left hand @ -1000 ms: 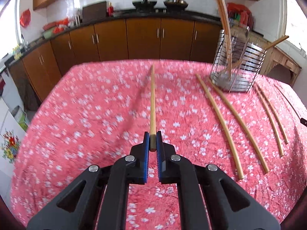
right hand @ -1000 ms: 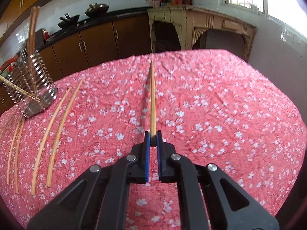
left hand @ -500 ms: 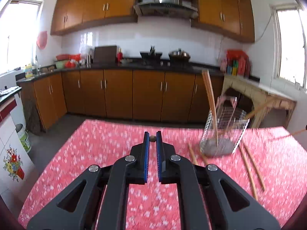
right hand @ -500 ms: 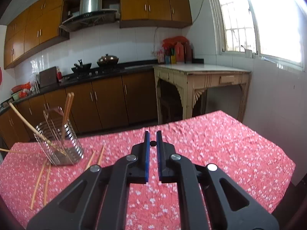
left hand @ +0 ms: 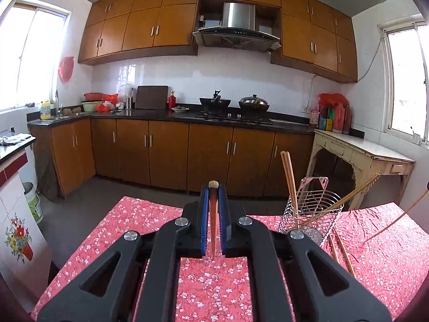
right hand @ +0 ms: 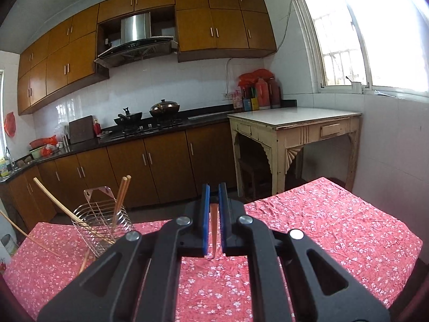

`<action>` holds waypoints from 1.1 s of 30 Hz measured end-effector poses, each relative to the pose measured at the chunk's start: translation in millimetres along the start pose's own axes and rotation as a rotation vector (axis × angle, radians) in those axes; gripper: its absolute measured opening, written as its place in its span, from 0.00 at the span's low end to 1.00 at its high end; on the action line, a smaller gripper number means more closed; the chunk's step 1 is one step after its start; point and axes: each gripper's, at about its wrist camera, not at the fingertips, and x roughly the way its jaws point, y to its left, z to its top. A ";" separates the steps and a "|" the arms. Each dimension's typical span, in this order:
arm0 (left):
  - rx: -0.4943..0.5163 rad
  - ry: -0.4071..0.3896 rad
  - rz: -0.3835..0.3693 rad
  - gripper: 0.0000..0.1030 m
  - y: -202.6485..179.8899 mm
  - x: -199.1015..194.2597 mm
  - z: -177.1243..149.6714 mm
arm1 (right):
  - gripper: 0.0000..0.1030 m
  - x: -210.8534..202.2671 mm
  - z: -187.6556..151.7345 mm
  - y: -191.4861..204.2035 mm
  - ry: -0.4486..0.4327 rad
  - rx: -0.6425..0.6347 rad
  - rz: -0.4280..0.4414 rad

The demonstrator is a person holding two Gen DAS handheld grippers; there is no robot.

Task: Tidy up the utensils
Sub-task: 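Lift both held chopsticks upright and carry them above the wire holder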

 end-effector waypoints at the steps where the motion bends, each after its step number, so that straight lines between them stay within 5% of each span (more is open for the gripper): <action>1: -0.002 -0.003 -0.002 0.07 0.4 -0.8 1.1 | 0.07 -0.3 1.4 0.9 -0.003 0.000 0.004; 14: -0.001 -0.046 -0.049 0.07 -6.5 -17.7 18.4 | 0.07 -31.4 31.9 18.0 -0.051 0.003 0.119; 22: -0.018 -0.056 -0.147 0.07 -24.8 -24.7 39.4 | 0.07 -50.9 68.8 44.0 -0.067 0.027 0.280; 27: -0.015 -0.107 -0.211 0.07 -49.1 -30.2 70.5 | 0.07 -62.2 108.2 74.1 -0.122 0.014 0.375; 33: -0.011 -0.189 -0.259 0.07 -82.6 -28.6 105.5 | 0.07 -47.4 146.7 126.1 -0.198 -0.037 0.391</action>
